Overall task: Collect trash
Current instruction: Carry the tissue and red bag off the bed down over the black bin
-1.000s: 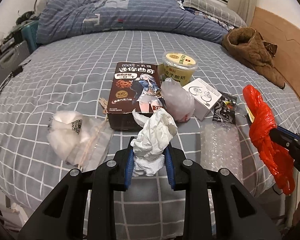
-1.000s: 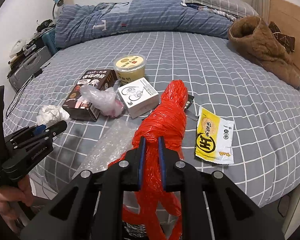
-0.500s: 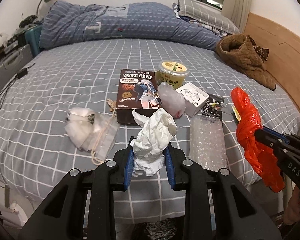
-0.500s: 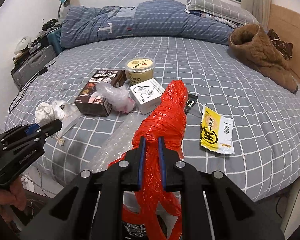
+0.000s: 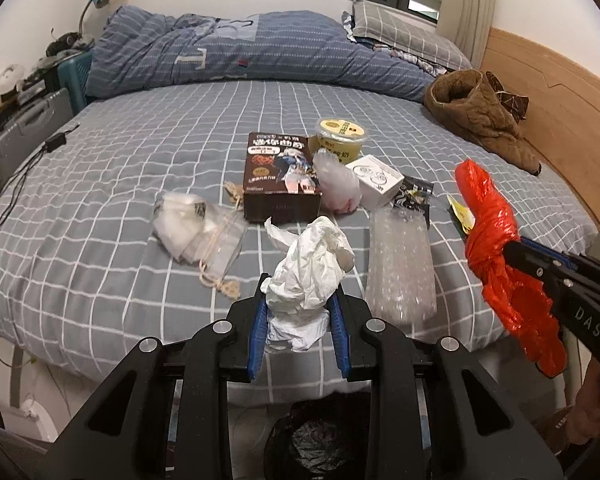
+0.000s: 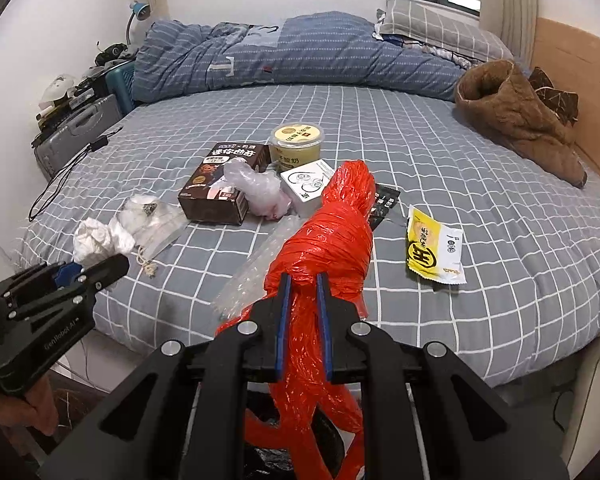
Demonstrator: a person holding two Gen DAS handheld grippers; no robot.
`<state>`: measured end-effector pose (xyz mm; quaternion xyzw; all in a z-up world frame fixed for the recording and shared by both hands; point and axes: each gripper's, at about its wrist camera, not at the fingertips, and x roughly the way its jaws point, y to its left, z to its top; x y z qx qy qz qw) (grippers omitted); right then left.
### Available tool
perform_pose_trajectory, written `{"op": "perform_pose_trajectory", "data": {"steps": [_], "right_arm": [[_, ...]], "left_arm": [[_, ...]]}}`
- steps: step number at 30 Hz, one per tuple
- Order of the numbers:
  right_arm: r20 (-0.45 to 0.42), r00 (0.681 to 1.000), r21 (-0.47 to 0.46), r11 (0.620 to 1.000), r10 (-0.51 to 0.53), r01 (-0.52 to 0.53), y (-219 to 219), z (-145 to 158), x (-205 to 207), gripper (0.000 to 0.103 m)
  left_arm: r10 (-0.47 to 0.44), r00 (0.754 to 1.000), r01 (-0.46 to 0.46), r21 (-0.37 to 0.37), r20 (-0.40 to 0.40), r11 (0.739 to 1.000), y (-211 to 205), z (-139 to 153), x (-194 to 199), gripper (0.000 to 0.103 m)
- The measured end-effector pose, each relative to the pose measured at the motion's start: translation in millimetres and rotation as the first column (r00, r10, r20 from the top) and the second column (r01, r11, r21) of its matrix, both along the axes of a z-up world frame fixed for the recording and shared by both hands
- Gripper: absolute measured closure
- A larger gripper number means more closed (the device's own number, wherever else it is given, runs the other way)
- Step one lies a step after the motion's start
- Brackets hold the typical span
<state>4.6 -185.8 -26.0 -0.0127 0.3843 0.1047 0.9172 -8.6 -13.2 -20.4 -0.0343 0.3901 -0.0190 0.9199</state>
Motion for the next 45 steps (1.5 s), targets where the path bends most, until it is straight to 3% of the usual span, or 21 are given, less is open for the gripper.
{"op": "perform_pose_trajectory", "data": {"steps": [13, 45], "right_arm": [[0.026, 0.999, 0.013, 1.000, 0.017, -0.018, 9.8, 13.9, -30.3, 0.091], [-0.010, 0.999, 0.027, 0.999, 0.042, -0.042, 21.6, 5.0, -103.8, 0.091]], "left_arm": [[0.003, 1.000, -0.003, -0.011, 0.013, 1.000, -5.0, 13.0, -31.7, 0.076], [0.037, 0.999, -0.037, -0.005, -0.036, 0.999, 1.1, 9.1, -109.4, 0.076]]}}
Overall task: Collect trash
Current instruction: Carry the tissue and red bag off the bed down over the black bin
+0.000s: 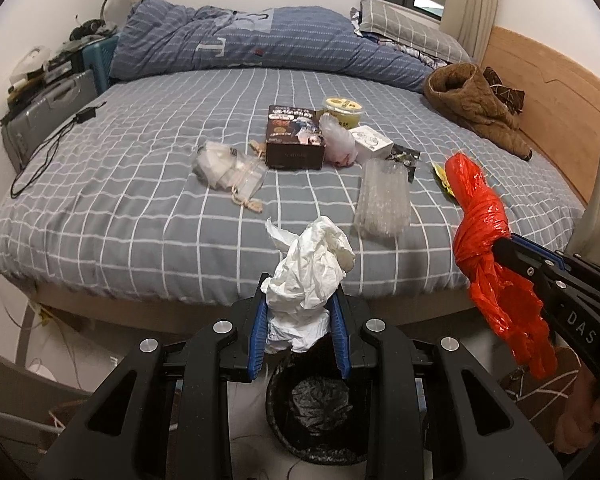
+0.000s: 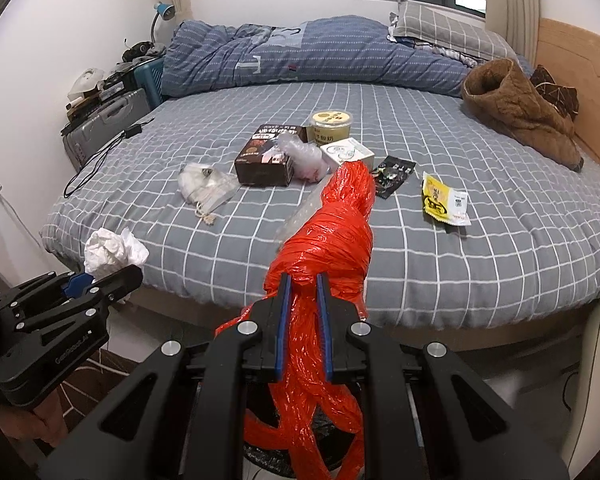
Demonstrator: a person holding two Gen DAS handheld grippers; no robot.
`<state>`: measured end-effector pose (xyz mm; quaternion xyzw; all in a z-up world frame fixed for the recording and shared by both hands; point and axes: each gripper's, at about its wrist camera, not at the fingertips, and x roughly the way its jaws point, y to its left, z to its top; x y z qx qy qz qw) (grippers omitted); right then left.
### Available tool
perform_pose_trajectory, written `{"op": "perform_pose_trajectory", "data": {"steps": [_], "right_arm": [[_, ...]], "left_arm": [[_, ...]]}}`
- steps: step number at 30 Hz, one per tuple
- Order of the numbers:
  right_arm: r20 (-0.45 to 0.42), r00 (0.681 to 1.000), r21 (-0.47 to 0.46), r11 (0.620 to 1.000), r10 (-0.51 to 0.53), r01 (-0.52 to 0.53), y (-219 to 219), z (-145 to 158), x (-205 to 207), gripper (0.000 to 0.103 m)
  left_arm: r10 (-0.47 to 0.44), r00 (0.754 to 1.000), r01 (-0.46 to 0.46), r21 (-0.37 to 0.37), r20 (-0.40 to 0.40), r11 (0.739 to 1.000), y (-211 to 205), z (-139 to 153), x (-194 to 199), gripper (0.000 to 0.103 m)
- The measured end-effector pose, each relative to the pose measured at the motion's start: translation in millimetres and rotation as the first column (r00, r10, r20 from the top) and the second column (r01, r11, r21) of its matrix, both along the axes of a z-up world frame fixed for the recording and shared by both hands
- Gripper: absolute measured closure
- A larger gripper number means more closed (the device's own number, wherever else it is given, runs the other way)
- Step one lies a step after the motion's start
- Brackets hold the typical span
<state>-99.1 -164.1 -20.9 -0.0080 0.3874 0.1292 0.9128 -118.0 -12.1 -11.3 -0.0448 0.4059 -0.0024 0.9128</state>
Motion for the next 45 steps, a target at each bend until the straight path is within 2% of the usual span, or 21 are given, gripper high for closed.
{"op": "perform_pose_trajectory", "data": {"steps": [8, 24, 26, 40, 45], "right_arm": [[-0.017, 1.000, 0.010, 1.000, -0.003, 0.004, -1.6, -1.8, -19.5, 0.091], [-0.121, 0.993, -0.009, 1.000, -0.015, 0.014, -6.3, -49.7, -40.7, 0.091], [-0.130, 0.991, -0.032, 0.999, -0.021, 0.017, -5.4, -59.6, -41.3, 0.091], [-0.270, 0.962, -0.019, 0.999, 0.033, -0.039, 12.3, -135.0, -22.4, 0.091], [-0.314, 0.948, -0.022, 0.998, 0.043, -0.053, 19.8, -157.9, -7.7, 0.091]], "left_arm": [[0.001, 1.000, -0.001, 0.004, -0.025, 1.000, 0.8, -4.1, -20.3, 0.076], [0.003, 0.995, -0.006, -0.035, -0.097, 0.999, 3.6, -34.5, -35.0, 0.076], [-0.003, 0.995, -0.001, -0.034, -0.104, 0.999, 1.7, -41.2, -34.6, 0.076], [-0.039, 0.979, 0.037, -0.012, -0.202, 0.999, -4.7, -117.5, -3.6, 0.076], [-0.042, 0.964, 0.037, -0.025, -0.262, 0.999, -4.7, -142.3, 10.4, 0.076]]}}
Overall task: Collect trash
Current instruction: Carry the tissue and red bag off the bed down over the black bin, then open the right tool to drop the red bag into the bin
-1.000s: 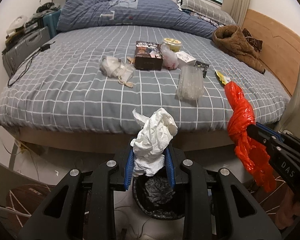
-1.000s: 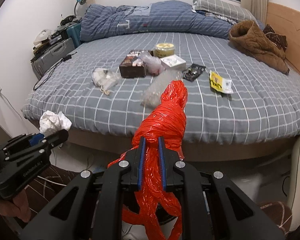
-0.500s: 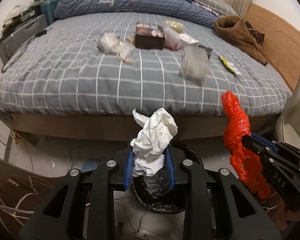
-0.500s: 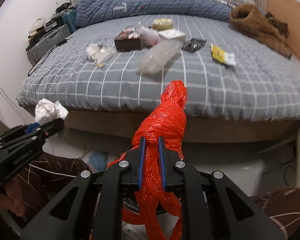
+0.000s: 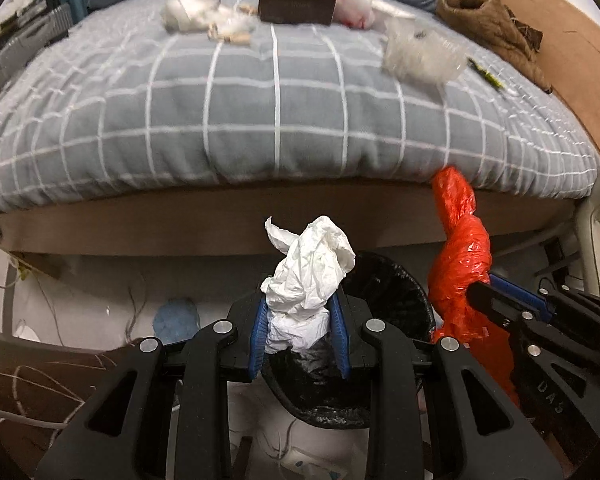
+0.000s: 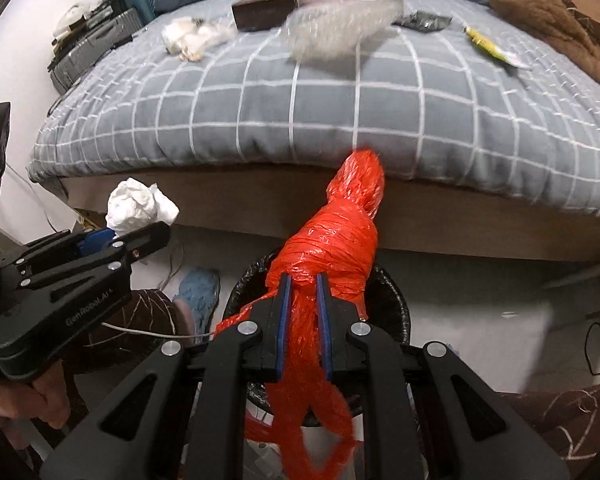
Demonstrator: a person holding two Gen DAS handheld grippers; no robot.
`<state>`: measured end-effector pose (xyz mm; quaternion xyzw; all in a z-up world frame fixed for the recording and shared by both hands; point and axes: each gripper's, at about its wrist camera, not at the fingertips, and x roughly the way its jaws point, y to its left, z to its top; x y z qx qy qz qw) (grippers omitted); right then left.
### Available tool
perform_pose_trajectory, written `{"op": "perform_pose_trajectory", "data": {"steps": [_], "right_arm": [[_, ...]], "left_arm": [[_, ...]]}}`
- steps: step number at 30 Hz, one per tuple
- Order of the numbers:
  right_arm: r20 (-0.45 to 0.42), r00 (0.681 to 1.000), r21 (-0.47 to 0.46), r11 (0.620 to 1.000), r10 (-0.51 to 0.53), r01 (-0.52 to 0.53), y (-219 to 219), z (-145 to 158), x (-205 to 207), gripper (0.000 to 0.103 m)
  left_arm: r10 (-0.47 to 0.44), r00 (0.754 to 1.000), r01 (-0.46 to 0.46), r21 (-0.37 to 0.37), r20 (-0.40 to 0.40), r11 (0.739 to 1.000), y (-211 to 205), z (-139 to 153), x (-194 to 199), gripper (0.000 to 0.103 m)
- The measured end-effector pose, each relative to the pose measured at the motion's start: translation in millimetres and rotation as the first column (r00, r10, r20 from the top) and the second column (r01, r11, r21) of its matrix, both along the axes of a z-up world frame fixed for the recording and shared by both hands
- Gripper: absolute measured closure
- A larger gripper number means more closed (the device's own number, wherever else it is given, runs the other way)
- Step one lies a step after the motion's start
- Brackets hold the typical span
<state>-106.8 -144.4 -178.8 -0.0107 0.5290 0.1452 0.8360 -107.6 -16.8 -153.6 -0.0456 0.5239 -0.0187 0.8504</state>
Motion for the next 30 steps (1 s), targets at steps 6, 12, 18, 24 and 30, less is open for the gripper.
{"op": "perform_pose_trajectory", "data": {"steps": [6, 12, 18, 24, 30], "right_arm": [[-0.065, 0.998, -0.025, 1.000, 0.013, -0.015, 5.8, -33.1, 13.6, 0.091], [-0.132, 0.991, -0.037, 0.999, 0.023, -0.028, 14.8, -63.0, 21.8, 0.091], [-0.171, 0.984, -0.047, 0.998, 0.038, -0.046, 23.7, -79.2, 27.5, 0.091], [-0.173, 0.984, -0.063, 0.997, 0.031, -0.043, 23.2, -85.6, 27.5, 0.083], [-0.130, 0.991, -0.066, 0.998, -0.018, 0.009, 8.3, -68.5, 26.9, 0.047]], "left_arm": [[-0.005, 0.998, 0.005, -0.005, -0.057, 1.000, 0.7, -28.0, 14.2, 0.076], [0.019, 0.995, -0.020, -0.010, -0.101, 1.000, 13.2, -48.1, 20.1, 0.076], [0.039, 0.992, -0.041, -0.014, -0.120, 0.999, 26.7, -57.7, 19.5, 0.076], [0.042, 0.991, -0.045, -0.017, -0.124, 0.999, 27.3, -59.2, 18.7, 0.076], [0.011, 0.993, -0.013, -0.018, -0.116, 1.000, 17.2, -56.5, 19.4, 0.076]]}}
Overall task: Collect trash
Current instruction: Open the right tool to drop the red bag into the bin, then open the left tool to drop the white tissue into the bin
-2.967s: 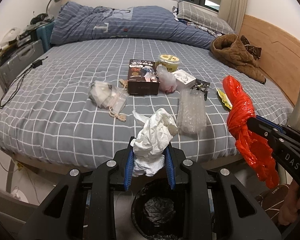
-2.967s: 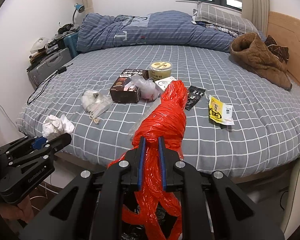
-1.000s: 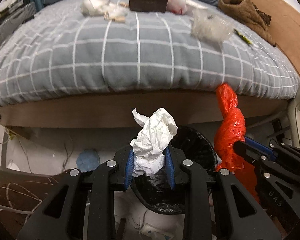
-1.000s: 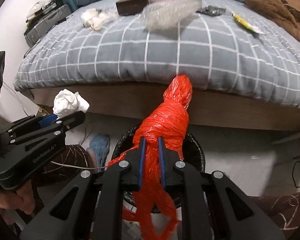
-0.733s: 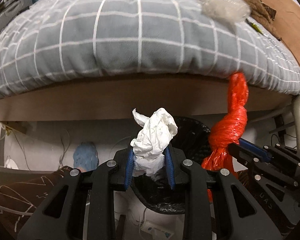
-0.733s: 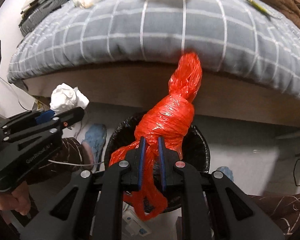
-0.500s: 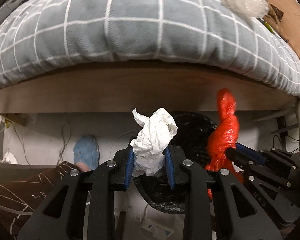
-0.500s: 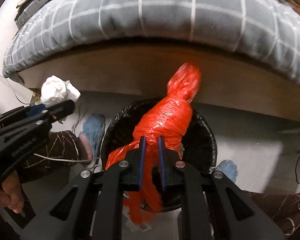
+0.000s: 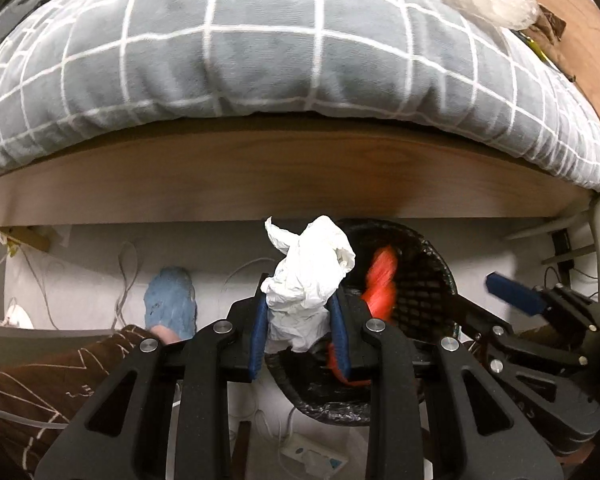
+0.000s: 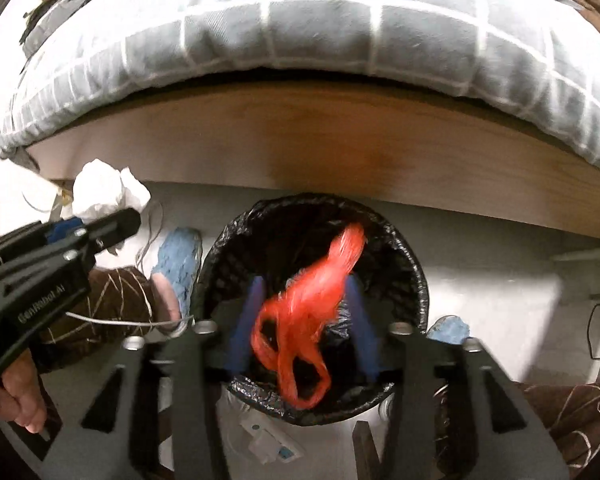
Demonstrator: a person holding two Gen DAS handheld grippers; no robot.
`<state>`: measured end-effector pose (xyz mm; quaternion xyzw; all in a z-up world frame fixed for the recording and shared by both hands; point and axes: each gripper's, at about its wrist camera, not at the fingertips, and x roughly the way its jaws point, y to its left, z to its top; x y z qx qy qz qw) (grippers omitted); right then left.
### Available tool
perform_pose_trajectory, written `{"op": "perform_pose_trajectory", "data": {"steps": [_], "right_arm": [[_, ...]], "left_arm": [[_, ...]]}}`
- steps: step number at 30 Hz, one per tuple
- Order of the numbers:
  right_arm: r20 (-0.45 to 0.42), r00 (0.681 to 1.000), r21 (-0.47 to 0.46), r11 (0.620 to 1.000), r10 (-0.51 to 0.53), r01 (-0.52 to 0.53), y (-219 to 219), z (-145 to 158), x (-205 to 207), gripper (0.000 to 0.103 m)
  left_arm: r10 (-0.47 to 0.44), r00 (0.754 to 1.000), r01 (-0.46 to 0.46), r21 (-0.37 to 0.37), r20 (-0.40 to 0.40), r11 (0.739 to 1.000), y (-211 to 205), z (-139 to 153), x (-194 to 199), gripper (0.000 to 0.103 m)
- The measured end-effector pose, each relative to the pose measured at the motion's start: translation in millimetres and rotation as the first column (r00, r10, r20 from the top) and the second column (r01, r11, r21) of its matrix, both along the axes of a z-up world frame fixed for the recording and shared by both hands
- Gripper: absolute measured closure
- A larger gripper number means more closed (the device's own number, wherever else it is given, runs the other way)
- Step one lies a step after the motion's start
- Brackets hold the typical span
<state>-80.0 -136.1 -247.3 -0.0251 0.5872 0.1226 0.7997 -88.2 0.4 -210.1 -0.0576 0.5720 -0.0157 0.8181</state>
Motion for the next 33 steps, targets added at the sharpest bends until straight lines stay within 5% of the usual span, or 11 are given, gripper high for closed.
{"op": "perform_pose_trajectory", "data": {"steps": [9, 22, 33], "right_arm": [[0.099, 0.991, -0.060, 0.993, -0.093, 0.099, -40.2, 21.9, -1.6, 0.009], [0.181, 0.962, -0.120, 0.967, -0.203, 0.227, -111.9, 45.1, -8.2, 0.008], [0.176, 0.956, -0.120, 0.959, -0.234, 0.257, -130.3, 39.0, -13.6, 0.008]], "left_arm": [[-0.051, 0.999, 0.051, -0.028, 0.006, 0.998, -25.3, 5.7, 7.2, 0.077], [-0.143, 0.990, 0.142, -0.023, -0.010, 0.990, -89.0, 14.6, 4.5, 0.076], [-0.174, 0.984, 0.174, -0.001, -0.038, 0.985, -116.1, 5.4, -0.9, 0.072]]}}
